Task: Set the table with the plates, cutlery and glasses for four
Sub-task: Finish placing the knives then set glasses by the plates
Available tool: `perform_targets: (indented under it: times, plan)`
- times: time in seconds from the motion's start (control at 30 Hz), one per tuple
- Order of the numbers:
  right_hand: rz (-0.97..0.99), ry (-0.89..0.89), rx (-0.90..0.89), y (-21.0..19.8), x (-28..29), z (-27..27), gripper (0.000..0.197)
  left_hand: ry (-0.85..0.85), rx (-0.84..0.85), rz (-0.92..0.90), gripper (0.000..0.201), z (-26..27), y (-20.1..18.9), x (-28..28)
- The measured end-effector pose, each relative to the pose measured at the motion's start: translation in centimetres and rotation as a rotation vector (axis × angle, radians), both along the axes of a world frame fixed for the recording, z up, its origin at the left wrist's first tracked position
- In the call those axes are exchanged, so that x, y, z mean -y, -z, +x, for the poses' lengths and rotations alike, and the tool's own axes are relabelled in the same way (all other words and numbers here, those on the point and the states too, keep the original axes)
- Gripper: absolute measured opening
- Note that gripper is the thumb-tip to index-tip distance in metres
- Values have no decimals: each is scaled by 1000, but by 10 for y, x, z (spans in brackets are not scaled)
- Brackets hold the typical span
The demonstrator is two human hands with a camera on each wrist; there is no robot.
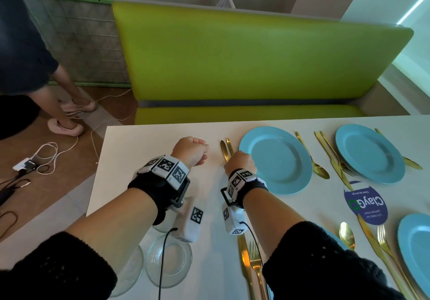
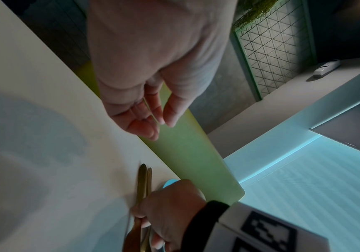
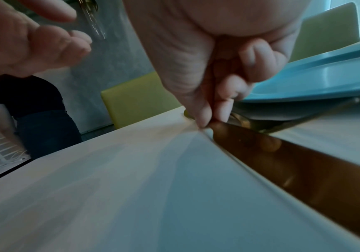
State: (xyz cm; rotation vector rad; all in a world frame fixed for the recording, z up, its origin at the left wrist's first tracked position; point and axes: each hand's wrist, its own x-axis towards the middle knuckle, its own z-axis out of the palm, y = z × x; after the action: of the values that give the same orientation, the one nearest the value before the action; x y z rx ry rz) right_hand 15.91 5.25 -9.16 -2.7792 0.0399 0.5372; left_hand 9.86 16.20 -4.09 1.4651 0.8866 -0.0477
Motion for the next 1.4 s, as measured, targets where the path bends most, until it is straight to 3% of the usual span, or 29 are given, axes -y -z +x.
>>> perform_targets:
  times: [0.53,0.7,0.83,1.13,1.4]
  plan:
    - [-43,-69,53,-11,18,-6,21,-7,20,13,19,-6,-7,1]
    - [-4,-191,25,-30,48,-30,22,74,55,-3,19,-5,-22,29]
    - [53,-198,49,-42,86,-56,9,193,81,-16,16,-11,-35,67]
    - [-1,-221,5,-64,184,-114,27,277,118,-87,23,-64,-49,151]
    - [8,-233,-49,-61,238,-164,27,360,-49,20,13,-143,-9,196]
